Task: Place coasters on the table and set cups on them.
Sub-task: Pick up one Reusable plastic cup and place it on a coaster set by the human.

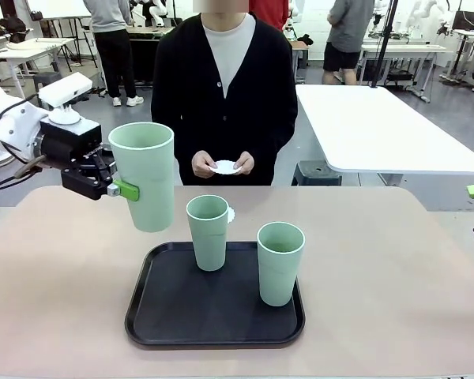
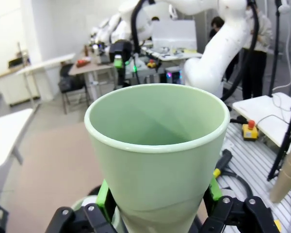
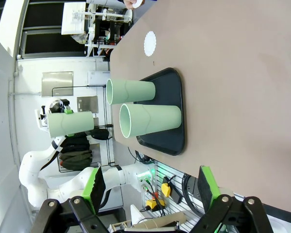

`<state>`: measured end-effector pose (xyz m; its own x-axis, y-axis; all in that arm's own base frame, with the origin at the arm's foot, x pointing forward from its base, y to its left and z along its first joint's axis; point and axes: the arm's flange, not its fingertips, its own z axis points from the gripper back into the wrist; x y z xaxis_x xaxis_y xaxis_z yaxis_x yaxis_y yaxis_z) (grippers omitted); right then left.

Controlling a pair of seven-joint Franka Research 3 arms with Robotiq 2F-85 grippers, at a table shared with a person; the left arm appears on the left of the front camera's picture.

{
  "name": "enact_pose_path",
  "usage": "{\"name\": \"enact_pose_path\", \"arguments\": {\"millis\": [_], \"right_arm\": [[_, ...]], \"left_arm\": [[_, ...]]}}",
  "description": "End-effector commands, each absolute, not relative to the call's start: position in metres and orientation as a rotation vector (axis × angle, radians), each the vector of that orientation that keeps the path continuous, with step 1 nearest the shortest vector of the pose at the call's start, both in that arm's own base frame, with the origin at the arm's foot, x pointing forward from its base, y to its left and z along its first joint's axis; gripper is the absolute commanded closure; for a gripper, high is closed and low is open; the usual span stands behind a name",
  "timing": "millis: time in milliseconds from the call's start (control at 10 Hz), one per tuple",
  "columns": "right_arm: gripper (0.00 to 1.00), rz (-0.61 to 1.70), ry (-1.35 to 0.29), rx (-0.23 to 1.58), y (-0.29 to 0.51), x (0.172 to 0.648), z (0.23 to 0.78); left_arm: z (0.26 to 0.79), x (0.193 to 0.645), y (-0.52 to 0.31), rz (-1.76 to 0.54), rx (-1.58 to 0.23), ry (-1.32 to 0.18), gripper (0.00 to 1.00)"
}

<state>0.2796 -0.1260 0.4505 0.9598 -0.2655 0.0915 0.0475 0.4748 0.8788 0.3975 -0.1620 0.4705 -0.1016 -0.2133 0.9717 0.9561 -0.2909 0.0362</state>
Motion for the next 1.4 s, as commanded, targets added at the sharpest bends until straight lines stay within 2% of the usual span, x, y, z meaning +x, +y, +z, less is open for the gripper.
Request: {"name": "enact_pose_path", "arguments": {"millis": [0,200,500,800,1300], "right_arm": [[0.00,-0.187,-0.228,1.073,-0.126,0.280,0.450],[0.00,-0.187,-0.228,1.073,-0.126,0.280,0.450],[0.00,-0.187,-0.228,1.073,-0.126,0.280,0.450],[0.00,-0.187,-0.228,1.073,-0.126,0.280,0.450],[0.00,-0.187,-0.228,1.073,-0.126,0.280,0.450]], "left_arm": [[0.488,0.471,-0.200,-1.500,-1.215,-0.915,0.13],[0.502,0.527,-0.222,-1.474,-1.240,-0.910,0.13],[0.506,0.584,-0.243,-1.443,-1.223,-0.961,0.13],[0.511,0.587,-0.244,-1.453,-1.206,-0.996,0.13],[0.494,0.599,-0.231,-1.525,-1.225,-0.935,0.13]]}}
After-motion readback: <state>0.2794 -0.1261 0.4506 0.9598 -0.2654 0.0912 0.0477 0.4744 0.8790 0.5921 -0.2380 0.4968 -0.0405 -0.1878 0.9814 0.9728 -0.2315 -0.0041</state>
